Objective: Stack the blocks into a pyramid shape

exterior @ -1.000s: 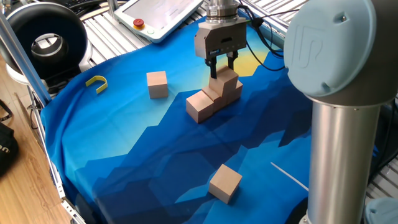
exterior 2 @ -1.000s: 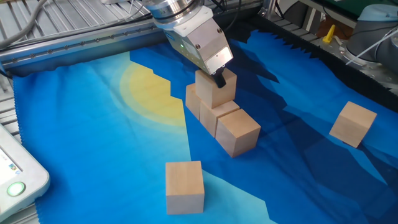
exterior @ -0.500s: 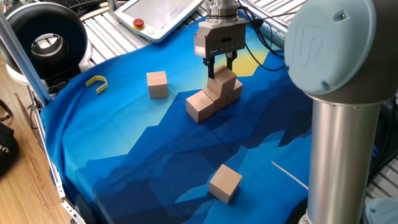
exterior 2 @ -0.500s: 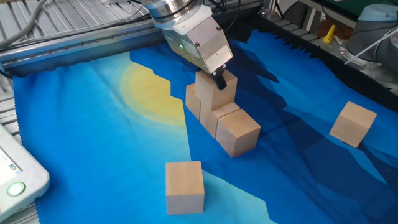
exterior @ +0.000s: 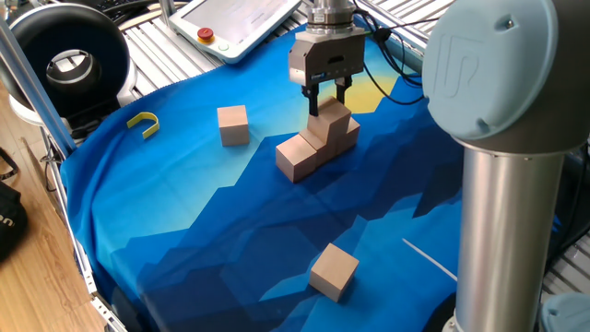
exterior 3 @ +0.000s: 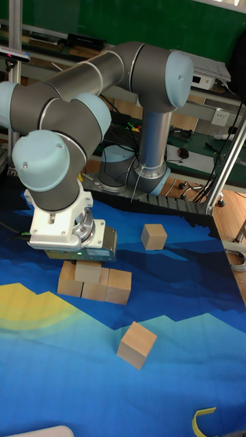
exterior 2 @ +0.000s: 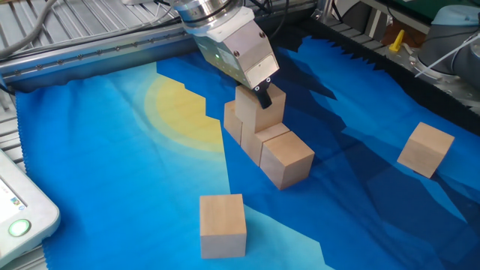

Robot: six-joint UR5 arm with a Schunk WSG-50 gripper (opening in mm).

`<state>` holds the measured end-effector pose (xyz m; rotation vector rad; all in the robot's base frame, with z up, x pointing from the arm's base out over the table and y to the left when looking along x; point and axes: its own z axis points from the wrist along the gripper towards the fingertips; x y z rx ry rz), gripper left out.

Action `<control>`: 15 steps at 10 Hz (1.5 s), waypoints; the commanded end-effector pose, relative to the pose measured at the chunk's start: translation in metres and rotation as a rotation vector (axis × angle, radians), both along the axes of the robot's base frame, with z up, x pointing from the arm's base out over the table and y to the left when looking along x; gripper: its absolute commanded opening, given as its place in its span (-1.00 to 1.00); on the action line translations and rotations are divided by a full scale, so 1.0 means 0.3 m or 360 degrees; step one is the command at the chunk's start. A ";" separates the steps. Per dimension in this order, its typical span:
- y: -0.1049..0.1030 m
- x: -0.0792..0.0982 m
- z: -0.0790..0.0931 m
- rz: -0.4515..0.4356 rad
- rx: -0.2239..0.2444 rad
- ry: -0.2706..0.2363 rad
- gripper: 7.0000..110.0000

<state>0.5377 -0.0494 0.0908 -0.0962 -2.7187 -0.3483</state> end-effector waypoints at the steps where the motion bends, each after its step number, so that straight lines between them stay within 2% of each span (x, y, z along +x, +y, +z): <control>1: 0.016 0.001 0.024 -0.0015 0.0024 -0.0004 0.15; 5: -0.010 -0.004 0.047 0.0016 0.0000 -0.0012 0.15; 8: -0.031 -0.012 0.094 0.0037 0.0004 -0.0021 0.15; 11: -0.029 -0.027 0.192 0.0037 0.0035 -0.0013 0.15; 12: -0.041 -0.021 0.216 0.0044 0.0024 -0.0046 0.15; 13: -0.081 0.012 0.225 0.0074 -0.0054 -0.0144 0.15; 14: -0.145 0.063 0.231 0.0099 -0.0211 -0.0280 0.15; 15: -0.209 0.101 0.261 0.0118 -0.0396 -0.0398 0.15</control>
